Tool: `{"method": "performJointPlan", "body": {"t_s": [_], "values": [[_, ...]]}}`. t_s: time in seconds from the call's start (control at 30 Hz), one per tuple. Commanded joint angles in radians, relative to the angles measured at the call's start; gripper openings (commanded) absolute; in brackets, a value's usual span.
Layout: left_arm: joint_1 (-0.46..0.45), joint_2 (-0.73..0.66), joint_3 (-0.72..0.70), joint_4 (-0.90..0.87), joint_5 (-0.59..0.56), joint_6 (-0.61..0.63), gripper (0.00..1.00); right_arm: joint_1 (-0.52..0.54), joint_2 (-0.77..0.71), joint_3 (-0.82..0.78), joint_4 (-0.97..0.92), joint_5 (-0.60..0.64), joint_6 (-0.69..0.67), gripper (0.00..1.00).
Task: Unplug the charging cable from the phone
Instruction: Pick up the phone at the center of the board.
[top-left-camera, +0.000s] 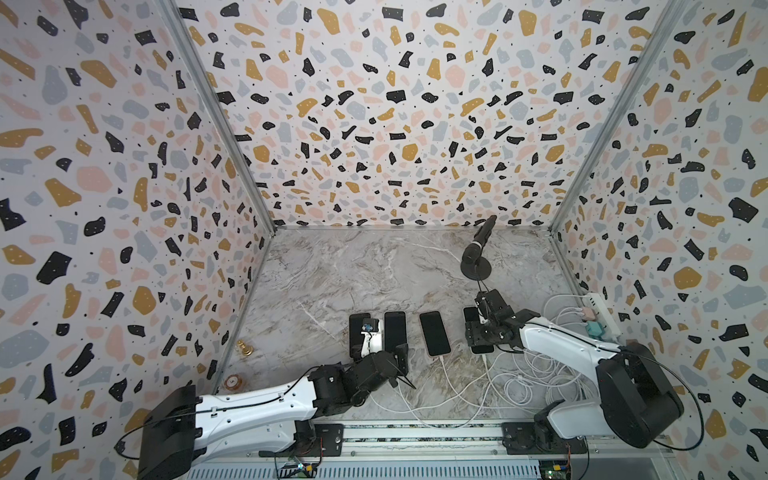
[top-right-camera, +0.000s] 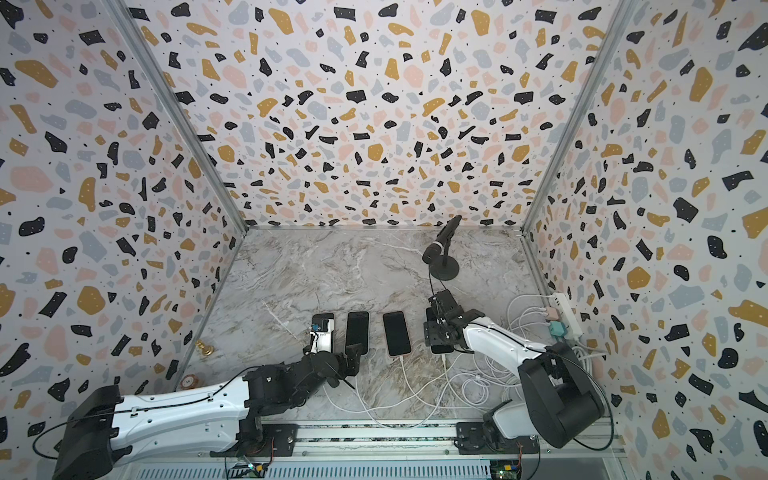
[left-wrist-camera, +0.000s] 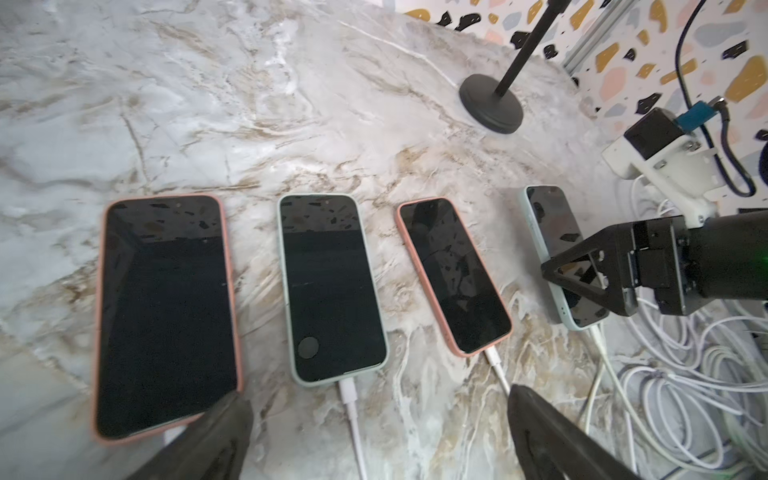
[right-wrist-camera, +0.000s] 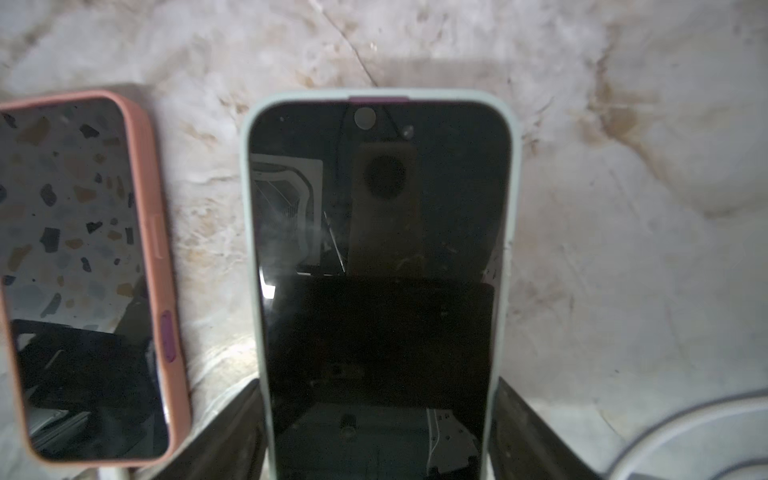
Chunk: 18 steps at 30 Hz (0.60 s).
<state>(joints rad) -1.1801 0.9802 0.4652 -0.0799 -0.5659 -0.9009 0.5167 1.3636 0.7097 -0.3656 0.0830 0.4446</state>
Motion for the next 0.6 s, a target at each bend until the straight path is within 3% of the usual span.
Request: {"method": "performJointPlan", "body": {"t_s": [0.0,0.23,0.4,0.57], "values": [[-0.010,0.049,-0.051,0.235,0.046,0.039,0.98,0.004,-0.065,-0.010,0.035,0.031,0.000,0.23],[-0.078,0.299,-0.058,0.660,0.127,0.082,0.95,0.004,-0.145,-0.047,0.047,0.055,0.031,0.12],[-0.183,0.537,0.019,0.895,0.180,0.127,0.83,0.003,-0.157,-0.051,0.041,0.062,0.049,0.05],[-0.211,0.706,0.068,1.031,0.259,0.083,0.72,0.003,-0.191,-0.050,0.030,0.064,0.065,0.01]]}}
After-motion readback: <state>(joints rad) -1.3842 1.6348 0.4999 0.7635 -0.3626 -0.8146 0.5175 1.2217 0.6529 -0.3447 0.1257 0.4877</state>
